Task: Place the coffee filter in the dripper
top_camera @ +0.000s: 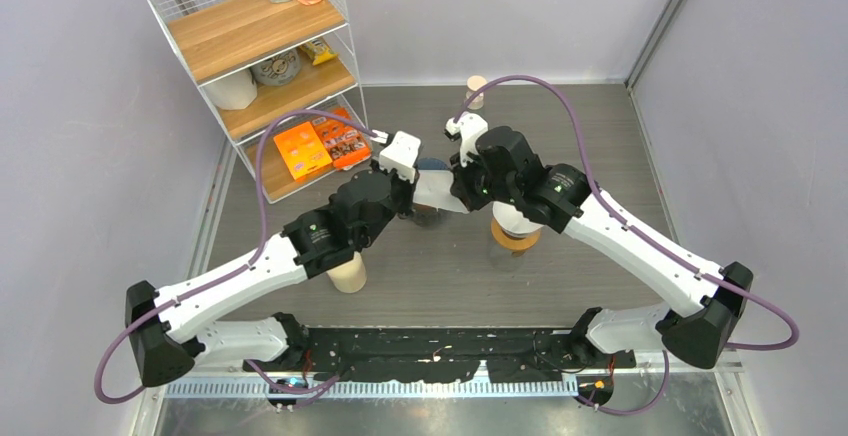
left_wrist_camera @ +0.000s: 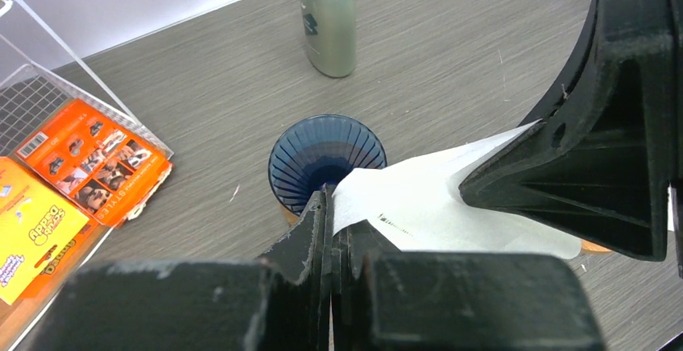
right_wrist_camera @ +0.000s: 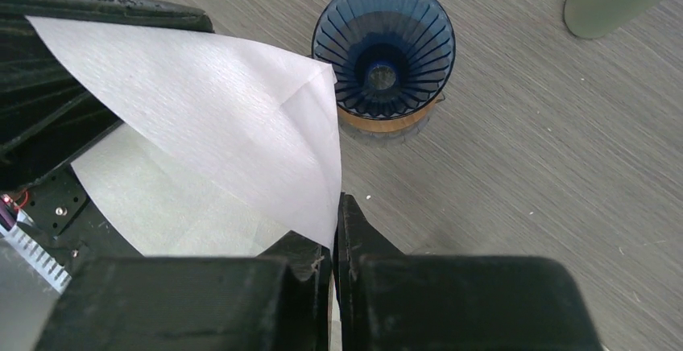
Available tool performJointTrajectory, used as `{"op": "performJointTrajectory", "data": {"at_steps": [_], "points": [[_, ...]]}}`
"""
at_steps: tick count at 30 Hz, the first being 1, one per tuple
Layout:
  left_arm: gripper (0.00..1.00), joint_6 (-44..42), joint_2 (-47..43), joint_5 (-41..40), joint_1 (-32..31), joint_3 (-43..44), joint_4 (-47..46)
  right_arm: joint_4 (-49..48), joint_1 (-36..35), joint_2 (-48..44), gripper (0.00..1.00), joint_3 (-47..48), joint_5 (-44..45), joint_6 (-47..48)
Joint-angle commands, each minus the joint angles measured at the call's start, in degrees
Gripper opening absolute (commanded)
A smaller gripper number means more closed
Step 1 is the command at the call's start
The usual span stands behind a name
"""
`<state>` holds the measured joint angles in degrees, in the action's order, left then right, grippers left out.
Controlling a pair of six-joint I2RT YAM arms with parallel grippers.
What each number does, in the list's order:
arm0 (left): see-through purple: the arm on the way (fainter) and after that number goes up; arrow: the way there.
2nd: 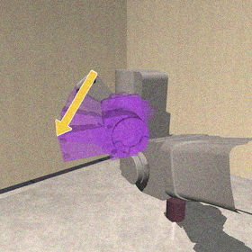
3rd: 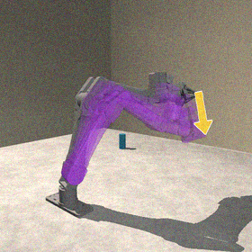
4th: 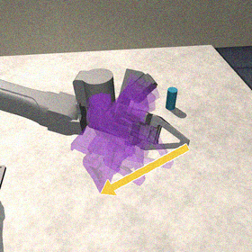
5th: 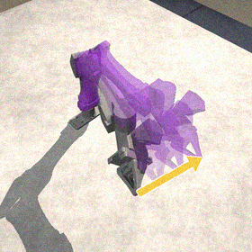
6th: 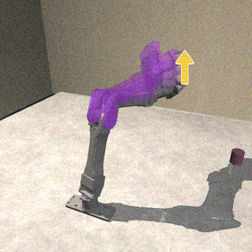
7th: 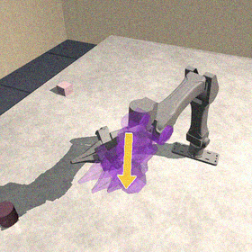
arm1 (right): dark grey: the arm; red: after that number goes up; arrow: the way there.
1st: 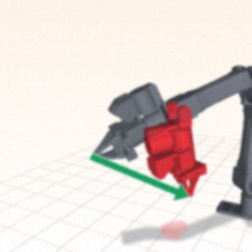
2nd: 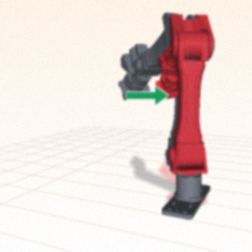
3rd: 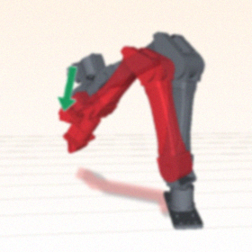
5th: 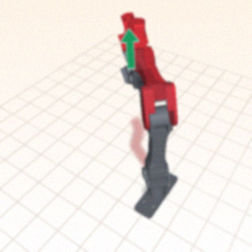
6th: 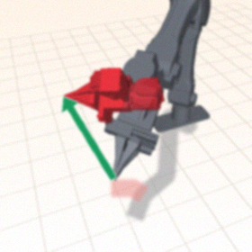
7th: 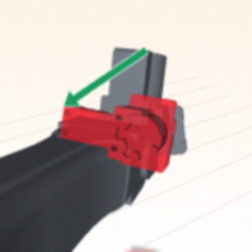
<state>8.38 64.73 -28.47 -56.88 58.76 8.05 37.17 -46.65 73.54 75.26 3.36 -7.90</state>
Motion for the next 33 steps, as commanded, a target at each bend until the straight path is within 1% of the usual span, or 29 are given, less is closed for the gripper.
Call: {"op": "performJointTrajectory", "data": {"at_steps": [1, 2, 5, 8, 11, 14, 15, 17, 18, 19, 20, 22, 23, 24, 25, 26, 27, 28, 29, 33], "points": [[0.00, -0.33, -2.09, -1.24, -0.01, -0.09, -0.14, -0.11, 0.02, -1.85, 0.10, 2.04, -1.00, 2.89], [0.00, 0.47, -2.07, -1.24, 0.01, -0.09, -0.07, -0.49, 0.04, -2.18, 0.13, 1.74, -1.73, 2.67], [0.00, 2.32, -1.98, -0.46, 0.02, -0.03, -0.13, -3.46, 0.07, -2.65, 0.14, 1.29, -4.30, 1.24], [0.00, 4.42, -1.25, 0.07, 0.01, 0.57, -0.06, -7.67, 0.02, -2.95, 0.22, 0.05, -6.71, -0.71], [0.00, 5.99, -0.38, -0.23, 0.02, 1.82, 0.86, -10.89, 0.02, -2.83, 0.26, -0.10, -7.93, -2.52], [0.00, 7.01, 0.92, -1.10, 0.02, 3.48, 2.42, -12.70, 0.07, -3.38, 0.39, -0.21, -8.53, -3.75], [0.00, 7.12, 1.43, -1.45, 0.04, 4.00, 3.03, -13.16, 0.07, -3.97, 0.41, -0.54, -8.58, -3.99], [0.00, 7.80, 2.24, -2.79, 0.04, 4.95, 4.03, -14.39, 0.07, -5.22, 0.51, -1.31, -8.45, -4.66], [0.00, 7.91, 2.56, -3.41, 0.02, 5.26, 4.45, -15.24, 0.07, -5.80, 0.60, -1.68, -8.27, -5.02], [0.00, 8.23, 2.90, -4.04, 0.03, 5.64, 4.96, -15.52, 0.05, -6.99, 0.65, -2.35, -7.77, -5.24], [0.00, 8.49, 3.20, -4.73, 0.02, 6.11, 5.46, -16.02, 0.02, -7.74, 0.67, -2.69, -7.36, -5.51], [0.00, 9.09, 3.69, -5.83, 0.21, 6.78, 6.35, -16.78, 0.11, -10.24, 0.74, -4.05, -5.81, -6.04], [0.00, 9.37, 3.97, -6.04, 0.39, 7.20, 6.70, -17.13, 0.10, -12.36, 0.80, -5.39, -4.34, -6.32], [0.00, 9.90, 4.22, -6.00, 0.71, 7.57, 7.14, -17.92, 0.13, -13.46, 0.82, -6.18, -2.97, -6.97], [0.00, 10.28, 4.57, -5.95, 1.03, 8.06, 7.48, -18.27, 0.09, -15.96, 0.89, -7.98, -0.23, -7.31], [0.00, 10.54, 4.92, -5.59, 1.41, 8.46, 7.88, -18.86, 0.08, -17.37, 0.92, -8.97, 1.11, -8.10], [0.00, 10.74, 5.34, -5.25, 1.73, 9.02, 8.17, -19.14, 0.14, -20.10, 0.97, -10.97, 3.94, -8.40], [0.00, 10.81, 5.83, -4.83, 2.11, 9.58, 8.44, -19.70, 0.11, -21.59, 0.99, -12.13, 5.48, -9.07], [0.00, 10.78, 6.25, -4.39, 2.51, 10.34, 8.77, -19.82, 0.09, -24.45, 0.96, -14.37, 8.21, -9.46], [0.00, 12.14, 8.66, -3.06, 4.49, 13.09, 11.43, -18.90, 0.16, -31.96, 0.96, -19.89, 16.58, -10.79]]}}
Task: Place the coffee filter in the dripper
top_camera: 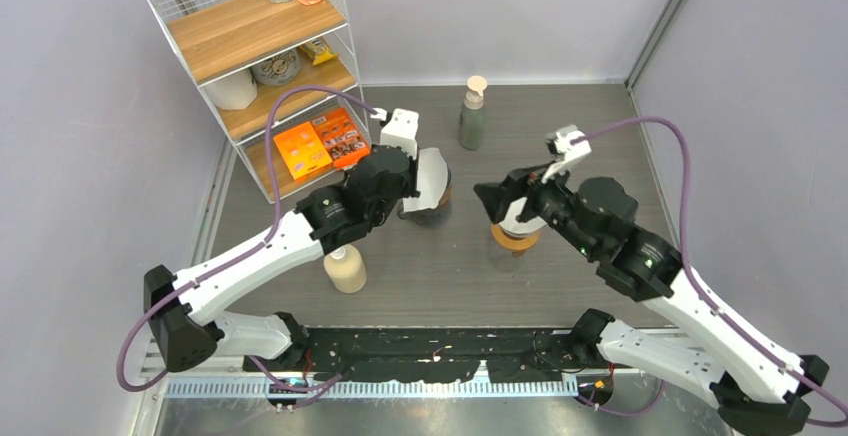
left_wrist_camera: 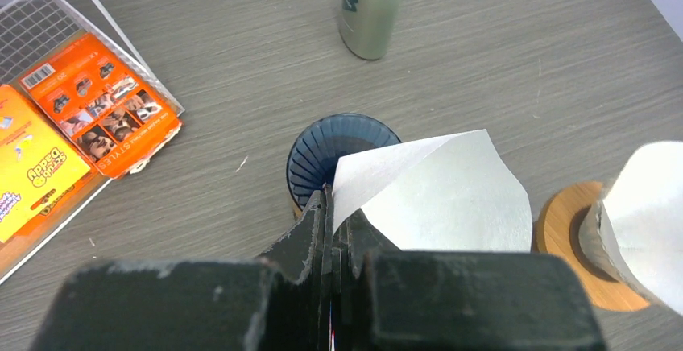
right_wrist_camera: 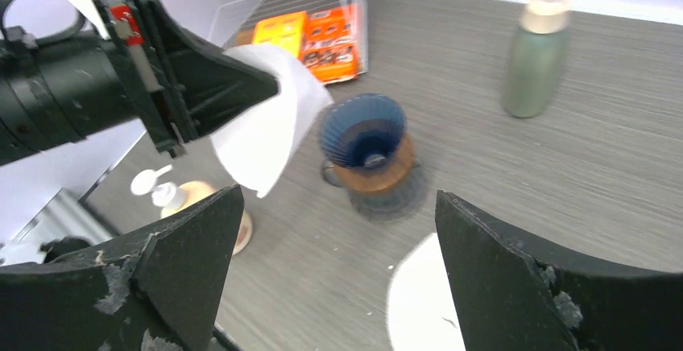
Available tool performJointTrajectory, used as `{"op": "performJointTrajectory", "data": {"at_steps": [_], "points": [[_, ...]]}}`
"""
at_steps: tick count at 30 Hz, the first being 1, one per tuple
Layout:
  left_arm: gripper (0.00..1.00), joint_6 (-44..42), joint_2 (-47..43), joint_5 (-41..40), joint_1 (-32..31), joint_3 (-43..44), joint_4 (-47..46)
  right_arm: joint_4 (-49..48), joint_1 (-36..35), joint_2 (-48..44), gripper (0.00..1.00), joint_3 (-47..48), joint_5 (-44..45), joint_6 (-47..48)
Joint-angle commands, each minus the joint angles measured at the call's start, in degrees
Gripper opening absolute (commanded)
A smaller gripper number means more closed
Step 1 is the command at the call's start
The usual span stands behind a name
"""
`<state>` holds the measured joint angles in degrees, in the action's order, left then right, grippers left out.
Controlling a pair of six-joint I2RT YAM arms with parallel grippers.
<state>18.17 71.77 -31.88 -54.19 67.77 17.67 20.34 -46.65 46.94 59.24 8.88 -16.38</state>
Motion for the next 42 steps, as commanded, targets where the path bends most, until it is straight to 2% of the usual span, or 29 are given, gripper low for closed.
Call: {"op": "performJointTrajectory", "data": {"at_steps": [1, 5, 11, 16, 31, 36, 42], "points": [[0.00, 2.91, 2.23, 1.22, 2.57, 4.65, 2.38, -1.75, 0.14, -7.36, 0.95, -5.06, 13.74, -2.50], [0.00, 5.27, 4.19, 6.69, 5.77, 6.65, 3.66, 1.79, 0.15, -11.11, 0.95, -7.36, 23.37, -3.64], [0.00, 5.90, 6.85, 8.21, 7.18, 7.96, 4.50, 8.23, 0.15, -16.24, 0.95, -9.89, 40.07, -5.76], [0.00, 8.14, 9.71, 11.88, 9.24, 10.50, 6.90, 10.43, 0.15, -20.00, 0.95, -10.94, 47.33, -7.79], [0.00, 12.09, 16.71, 18.16, 12.58, 14.92, 9.82, 12.34, 1.79, -13.96, 0.95, -10.69, 49.13, -6.98], [0.00, 12.58, 18.55, 18.26, 13.16, 15.92, 11.07, 12.35, 6.05, -11.94, 0.95, -10.54, 43.84, -6.76], [0.00, 12.43, 20.52, 19.00, 13.46, 16.54, 12.00, 10.55, 18.22, -9.30, 0.95, -12.57, 29.07, -6.06]]}}
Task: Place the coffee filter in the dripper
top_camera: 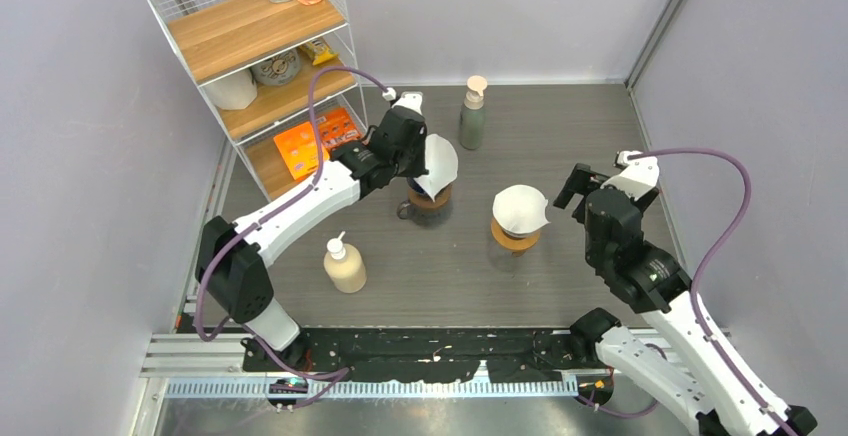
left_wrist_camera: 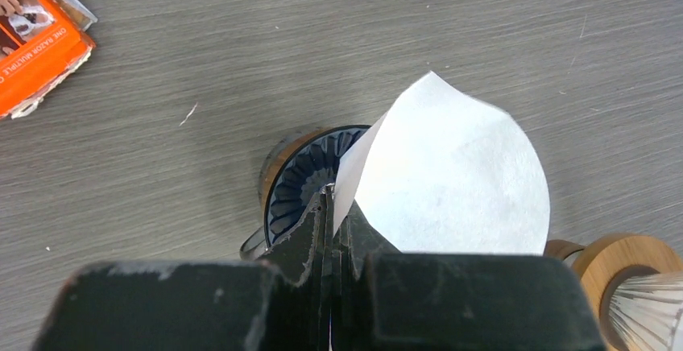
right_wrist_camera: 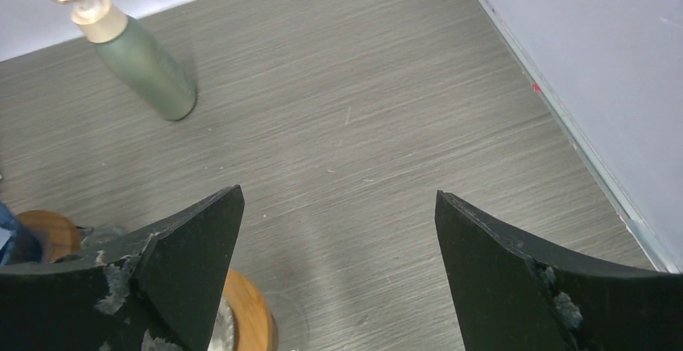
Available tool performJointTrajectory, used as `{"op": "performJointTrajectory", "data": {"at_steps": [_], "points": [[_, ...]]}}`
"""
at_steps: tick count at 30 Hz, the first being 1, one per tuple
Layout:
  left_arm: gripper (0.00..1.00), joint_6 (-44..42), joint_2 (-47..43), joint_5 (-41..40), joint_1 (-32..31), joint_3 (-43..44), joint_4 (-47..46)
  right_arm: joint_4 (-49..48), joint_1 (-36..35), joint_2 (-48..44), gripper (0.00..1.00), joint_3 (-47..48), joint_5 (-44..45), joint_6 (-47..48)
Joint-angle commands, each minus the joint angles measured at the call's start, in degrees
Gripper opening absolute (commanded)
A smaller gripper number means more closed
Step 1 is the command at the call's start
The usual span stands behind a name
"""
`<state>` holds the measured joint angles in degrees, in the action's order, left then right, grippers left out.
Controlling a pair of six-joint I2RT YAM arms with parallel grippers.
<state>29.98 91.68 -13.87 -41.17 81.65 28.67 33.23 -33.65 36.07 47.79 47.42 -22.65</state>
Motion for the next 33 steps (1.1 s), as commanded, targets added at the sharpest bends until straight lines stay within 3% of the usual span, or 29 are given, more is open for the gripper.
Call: {"op": "performJointTrajectory", "data": {"at_steps": [1, 6, 25, 33], "points": [[0.00, 0.55, 0.86, 1.18, 0.47, 2.72, 1.11, -2.46, 7.14, 2.36, 0.95, -1.45, -11.78, 0.18], [0.00, -0.07, 1.84, 1.86, 0.70, 2.68, 1.48, -2.63, 10.47, 4.94, 0.96, -1.87, -15.15, 0.17], [0.00, -7.18, 3.97, 5.58, 0.77, 3.87, 2.24, -3.01, 11.82, 5.59, 0.96, -2.71, -16.97, 1.04], [0.20, -7.44, 2.74, 4.76, 0.78, 4.28, 3.20, -2.97, 11.94, 4.99, 0.95, -2.84, -17.78, 1.08]]}}
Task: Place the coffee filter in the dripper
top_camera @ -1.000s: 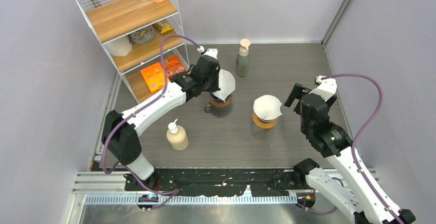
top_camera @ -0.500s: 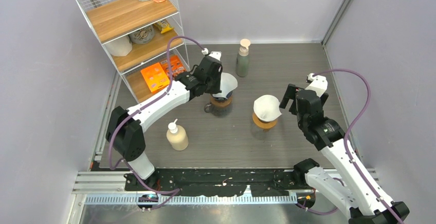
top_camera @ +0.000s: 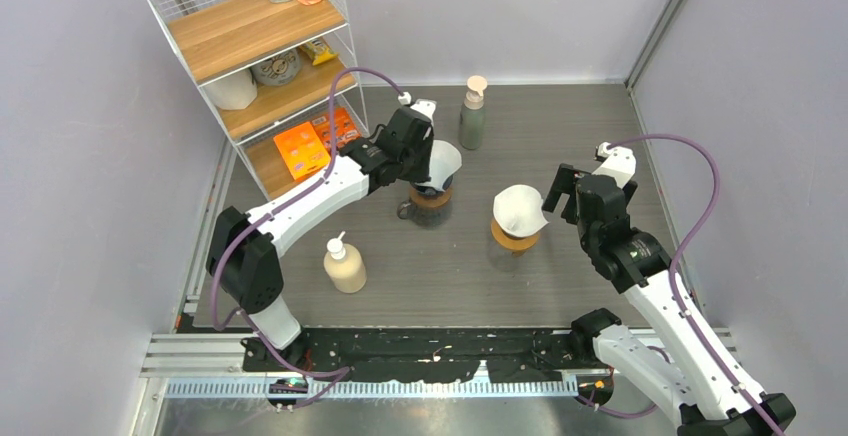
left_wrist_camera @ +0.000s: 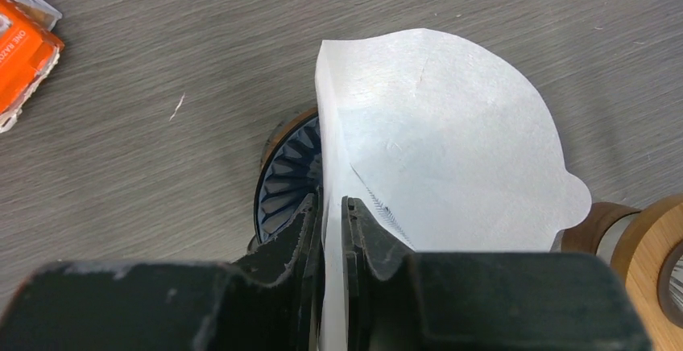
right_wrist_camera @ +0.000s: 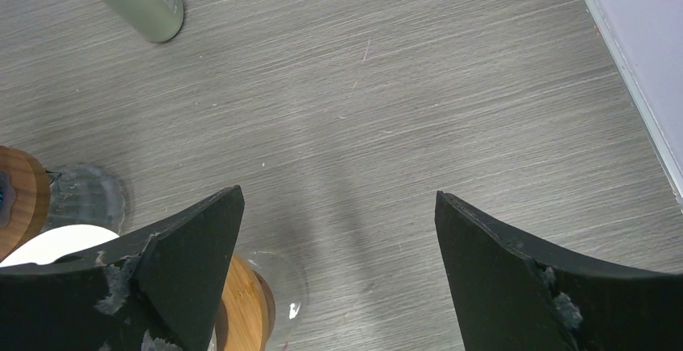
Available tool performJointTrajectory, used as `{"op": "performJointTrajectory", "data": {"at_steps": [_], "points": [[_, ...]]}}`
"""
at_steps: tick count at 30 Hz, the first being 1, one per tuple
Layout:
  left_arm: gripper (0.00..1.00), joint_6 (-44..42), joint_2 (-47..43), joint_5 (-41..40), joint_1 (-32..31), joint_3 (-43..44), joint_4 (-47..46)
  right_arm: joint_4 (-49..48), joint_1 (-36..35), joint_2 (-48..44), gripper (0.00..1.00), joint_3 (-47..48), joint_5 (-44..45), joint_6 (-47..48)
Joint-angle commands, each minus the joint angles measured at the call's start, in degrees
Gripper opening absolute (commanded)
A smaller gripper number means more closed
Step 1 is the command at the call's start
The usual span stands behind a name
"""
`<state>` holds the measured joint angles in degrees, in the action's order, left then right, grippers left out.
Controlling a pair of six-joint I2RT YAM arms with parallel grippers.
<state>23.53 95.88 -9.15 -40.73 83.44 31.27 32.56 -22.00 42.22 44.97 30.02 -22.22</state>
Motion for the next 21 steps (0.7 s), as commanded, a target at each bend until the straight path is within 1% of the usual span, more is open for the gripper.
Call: {"op": "performJointTrajectory", "data": {"at_steps": [1, 5, 11, 16, 21], "points": [[0.22, -1.08, -1.63, -0.10, 0.32, 2.54, 0.74, -2.26, 0.33, -1.12, 0.95, 0.08, -0.43, 0.52], [0.33, -1.20, -2.04, -0.41, 0.26, 2.91, 1.44, -2.22, 0.29, -1.11, 0.95, 0.16, -0.75, 0.49], [0.38, -1.40, -3.57, -0.76, 0.30, 2.96, 1.52, -2.18, 0.30, -0.94, 0.95, 0.31, -1.18, 0.47], [0.48, -1.75, -5.47, -1.47, 0.30, 2.70, 1.38, -2.10, 0.29, -0.91, 0.95, 0.45, -1.27, 0.54], [0.55, -2.01, -7.21, -2.08, 0.30, 2.44, 1.17, -2.07, 0.29, -0.96, 0.96, 0.51, -1.37, 0.48]]}}
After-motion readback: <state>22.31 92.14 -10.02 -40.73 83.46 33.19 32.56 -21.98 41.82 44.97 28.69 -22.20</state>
